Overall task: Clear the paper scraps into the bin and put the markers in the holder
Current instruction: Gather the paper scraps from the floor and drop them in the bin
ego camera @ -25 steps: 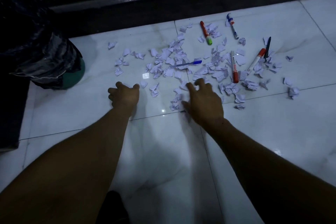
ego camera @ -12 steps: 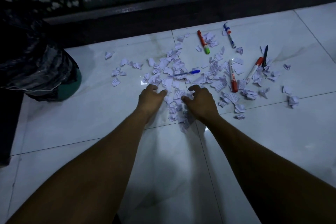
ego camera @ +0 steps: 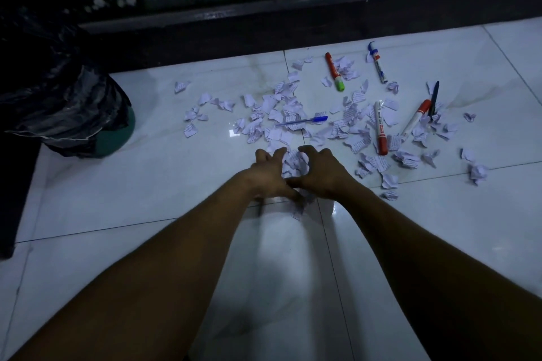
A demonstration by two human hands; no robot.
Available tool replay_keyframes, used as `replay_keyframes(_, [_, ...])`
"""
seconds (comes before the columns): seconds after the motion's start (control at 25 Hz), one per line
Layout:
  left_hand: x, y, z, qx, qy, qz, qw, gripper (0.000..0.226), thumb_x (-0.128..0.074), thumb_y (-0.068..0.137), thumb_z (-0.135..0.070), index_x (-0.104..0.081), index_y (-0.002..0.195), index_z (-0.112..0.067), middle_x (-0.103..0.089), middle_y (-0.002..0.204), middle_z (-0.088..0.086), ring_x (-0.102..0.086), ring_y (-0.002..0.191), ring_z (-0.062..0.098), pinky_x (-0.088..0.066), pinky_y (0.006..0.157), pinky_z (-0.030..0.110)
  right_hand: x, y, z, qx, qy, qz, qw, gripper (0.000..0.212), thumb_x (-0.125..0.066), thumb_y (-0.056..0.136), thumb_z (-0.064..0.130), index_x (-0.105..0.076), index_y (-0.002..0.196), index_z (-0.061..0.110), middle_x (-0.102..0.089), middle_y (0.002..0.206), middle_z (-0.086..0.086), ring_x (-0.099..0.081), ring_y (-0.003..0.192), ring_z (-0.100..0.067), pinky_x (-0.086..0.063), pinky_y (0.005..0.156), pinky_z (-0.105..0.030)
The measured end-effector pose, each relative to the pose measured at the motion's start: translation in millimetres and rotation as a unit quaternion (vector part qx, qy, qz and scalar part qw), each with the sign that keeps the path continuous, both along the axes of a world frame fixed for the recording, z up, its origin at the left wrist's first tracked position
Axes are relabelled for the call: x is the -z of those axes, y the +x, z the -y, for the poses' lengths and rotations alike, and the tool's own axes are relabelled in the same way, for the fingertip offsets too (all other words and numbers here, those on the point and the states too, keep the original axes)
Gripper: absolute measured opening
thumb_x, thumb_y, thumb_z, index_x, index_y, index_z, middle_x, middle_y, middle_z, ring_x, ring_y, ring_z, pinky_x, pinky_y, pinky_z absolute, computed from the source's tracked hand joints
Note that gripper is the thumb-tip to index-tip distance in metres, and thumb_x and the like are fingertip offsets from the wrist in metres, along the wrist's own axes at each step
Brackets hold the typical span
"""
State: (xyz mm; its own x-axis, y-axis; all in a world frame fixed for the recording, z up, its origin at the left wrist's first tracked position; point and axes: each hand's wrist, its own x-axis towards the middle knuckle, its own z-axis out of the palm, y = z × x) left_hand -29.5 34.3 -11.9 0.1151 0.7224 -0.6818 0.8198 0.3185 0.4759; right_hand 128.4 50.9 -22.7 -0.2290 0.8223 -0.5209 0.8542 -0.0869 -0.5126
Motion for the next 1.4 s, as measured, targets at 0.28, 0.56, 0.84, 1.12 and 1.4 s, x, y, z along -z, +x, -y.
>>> replay_keyframes(0.28, [3.4, -64.4, -35.1, -0.271, 0.164, -0.092, 0.944, 0.075, -0.075, 0.079, -0.039, -0.039, 0.142, -0.019, -0.035, 0.141, 0.019, -0.039, 0.132, 0.040, -0.041, 0.108, 0.046, -17.0, 56.9, -2.0, 0.318, 0.202, 0.126, 0.918, 0.053, -0.058, 0.088, 0.052, -0.056, 0.127, 0.015, -0.052, 0.129, -0.019, -0.050, 0.122, -0.040, -0.044, 0.098, -0.052])
replay_keyframes(0.56, [8.7, -99.1, -84.5, -0.258, 0.175, -0.162, 0.936, 0.072, -0.063, 0.081, -0.041, -0.037, 0.148, -0.032, -0.023, 0.156, 0.013, -0.026, 0.141, 0.038, -0.031, 0.115, 0.046, 4.6, 46.8, 7.1, 0.386, 0.056, 0.026, 0.920, 0.057, -0.055, 0.084, 0.057, -0.055, 0.124, 0.017, -0.054, 0.125, -0.018, -0.057, 0.114, -0.038, -0.050, 0.095, -0.048])
replay_keyframes(0.84, [16.0, -40.3, -63.4, -0.200, 0.168, -0.115, 0.958, 0.057, -0.062, 0.085, -0.040, -0.051, 0.139, -0.027, -0.037, 0.143, 0.010, -0.033, 0.136, 0.035, -0.034, 0.111, 0.045, 0.0, -22.7, -15.7, 0.250, 0.059, -0.082, 0.963, 0.046, -0.062, 0.091, 0.038, -0.060, 0.130, 0.014, -0.065, 0.128, -0.010, -0.061, 0.117, -0.028, -0.047, 0.101, -0.038])
replay_keyframes(1.12, [11.8, -3.8, -18.7, -0.217, 0.151, -0.086, 0.961, 0.053, -0.058, 0.087, -0.036, -0.051, 0.137, -0.024, -0.040, 0.138, 0.010, -0.038, 0.133, 0.032, -0.038, 0.108, 0.044, 5.3, -1.1, -6.8, 0.143, 0.101, -0.010, 0.984, 0.054, -0.064, 0.088, 0.046, -0.056, 0.134, 0.019, -0.056, 0.129, -0.016, -0.056, 0.118, -0.034, -0.047, 0.097, -0.040])
replay_keyframes(1.4, [2.6, -12.8, -3.6, -0.166, 0.097, -0.065, 0.979, 0.086, -0.070, 0.079, -0.040, -0.025, 0.152, -0.033, -0.029, 0.146, 0.013, -0.029, 0.139, 0.036, -0.037, 0.111, 0.047, -9.1, 28.5, 4.9, 0.008, 0.102, 0.048, 0.994, 0.104, -0.069, 0.071, 0.073, -0.021, 0.155, 0.035, -0.034, 0.153, -0.014, -0.039, 0.138, -0.036, -0.043, 0.106, -0.051])
